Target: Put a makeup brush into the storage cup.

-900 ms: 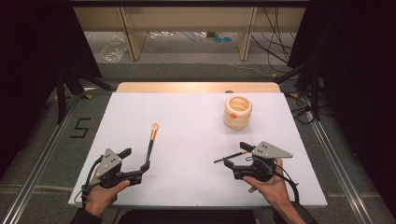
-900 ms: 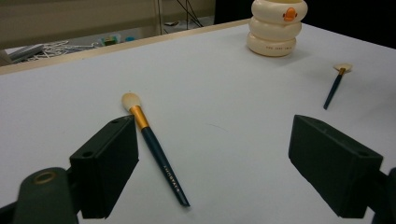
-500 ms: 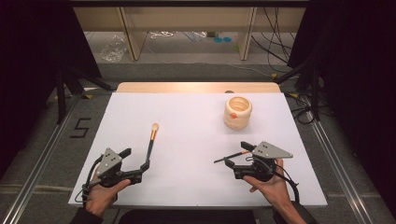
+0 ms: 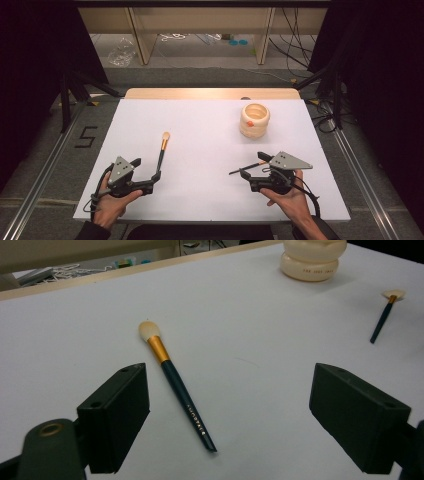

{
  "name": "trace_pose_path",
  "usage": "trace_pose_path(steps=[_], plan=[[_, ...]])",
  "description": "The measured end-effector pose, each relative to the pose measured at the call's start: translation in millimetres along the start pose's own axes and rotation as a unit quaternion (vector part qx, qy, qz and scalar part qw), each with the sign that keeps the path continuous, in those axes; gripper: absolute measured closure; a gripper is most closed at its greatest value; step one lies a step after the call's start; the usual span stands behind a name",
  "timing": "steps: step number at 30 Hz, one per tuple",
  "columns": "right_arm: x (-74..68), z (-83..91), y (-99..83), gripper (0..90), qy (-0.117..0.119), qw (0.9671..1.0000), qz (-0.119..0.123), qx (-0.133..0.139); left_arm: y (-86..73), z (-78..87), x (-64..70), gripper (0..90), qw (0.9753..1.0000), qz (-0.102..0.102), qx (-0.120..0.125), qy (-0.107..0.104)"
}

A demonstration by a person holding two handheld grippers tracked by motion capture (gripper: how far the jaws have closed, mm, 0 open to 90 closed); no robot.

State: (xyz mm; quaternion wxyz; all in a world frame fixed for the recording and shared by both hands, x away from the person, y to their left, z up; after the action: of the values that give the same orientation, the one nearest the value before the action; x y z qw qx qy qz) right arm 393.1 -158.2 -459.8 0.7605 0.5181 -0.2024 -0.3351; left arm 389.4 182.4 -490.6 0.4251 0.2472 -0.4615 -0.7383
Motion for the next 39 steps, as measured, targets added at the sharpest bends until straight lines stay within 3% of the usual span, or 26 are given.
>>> trace_pose_path(steps=[4, 8, 13, 17, 19, 21, 23, 24, 26, 28, 30, 33, 34, 37, 38, 39], plan=[[-2.1, -1.0, -1.0, 15.6, 0.003, 1.0, -0.004, -0.005, -0.4, -5.2, -1.7, 16.2, 0.9999, 0.006, -0.015, 0.006], [-3.8, -0.9, -1.4, 15.7, 0.009, 0.9999, -0.003, -0.008, 2.1, -14.0, -4.5, 16.5, 0.9993, -0.001, -0.035, 0.007], [-3.0, -1.1, -2.2, 15.7, 0.006, 0.9999, -0.002, -0.011, 7.5, -31.1, -19.1, 18.6, 0.9961, -0.016, -0.086, 0.013], [-3.0, -1.8, -3.5, 15.7, 0.007, 0.9999, -0.001, -0.014, 12.4, -37.5, -32.1, 20.8, 0.9896, -0.045, -0.137, 0.011], [-4.0, -2.8, -3.4, 15.7, 0.01, 0.9999, -0.002, -0.013, 13.4, -44.7, -33.2, 22.0, 0.9886, -0.034, -0.147, 0.003], [-3.1, -2.8, -3.6, 15.8, 0.008, 0.9999, 0.003, -0.013, 13.7, -49.0, -37.1, 23.2, 0.9857, -0.046, -0.162, 0.001], [-3.2, -2.2, -4.6, 15.8, 0.008, 0.9998, 0.002, -0.019, 13.5, -51.9, -37.9, 24.2, 0.9853, -0.041, -0.166, 0.0], [-2.9, -2.7, -4.8, 15.8, 0.007, 0.9998, 0.002, -0.02, 13.2, -55.4, -39.4, 24.8, 0.9825, -0.041, -0.182, -0.003], [-3.2, -2.9, -5.8, 15.8, 0.009, 0.9996, 0.001, -0.025, 14.4, -59.4, -39.8, 25.9, 0.9815, -0.044, -0.187, -0.001], [-4.3, -4.5, -5.9, 15.8, 0.013, 0.9997, 0.002, -0.021, 15.1, -62.0, -42.2, 27.4, 0.9771, -0.048, -0.207, -0.004], [-5.2, -4.6, -5.8, 16.0, 0.014, 0.9996, 0.002, -0.023, 16.0, -66.3, -42.1, 30.2, 0.9761, -0.042, -0.213, -0.009], [-3.6, -5.1, -6.2, 16.0, 0.01, 0.9996, 0.011, -0.025, 15.6, -70.1, -46.5, 32.7, 0.9692, -0.063, -0.238, -0.007], [-3.3, -5.3, -6.2, 16.0, 0.009, 0.9996, 0.012, -0.025, 14.8, -73.0, -47.4, 33.3, 0.9666, -0.062, -0.249, -0.007], [-3.4, -6.3, -5.4, 16.1, 0.009, 0.9996, 0.013, -0.021, 15.0, -79.3, -49.9, 36.1, 0.9646, -0.061, -0.256, -0.006], [-3.5, -6.4, -5.8, 16.1, 0.01, 0.9996, 0.012, -0.023, 15.1, -81.7, -49.6, 36.5, 0.9663, -0.057, -0.251, -0.004], [-3.9, -5.9, -6.5, 16.1, 0.012, 0.9995, 0.012, -0.028, 14.8, -82.9, -49.7, 37.1, 0.9644, -0.058, -0.258, -0.008]])
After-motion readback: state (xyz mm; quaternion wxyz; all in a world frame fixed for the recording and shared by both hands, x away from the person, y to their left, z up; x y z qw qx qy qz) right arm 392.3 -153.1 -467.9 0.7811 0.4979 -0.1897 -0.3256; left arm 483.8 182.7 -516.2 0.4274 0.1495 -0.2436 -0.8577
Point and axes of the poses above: each handheld gripper's, and its own axes: z roughly backward along the jaws, y roughly out of its top, x roughly to its right, the point moved 8 cm from there along -z, roughly forward along the jaws, and after that the axes turned 1 degree about -x, right-handed, at the moved point
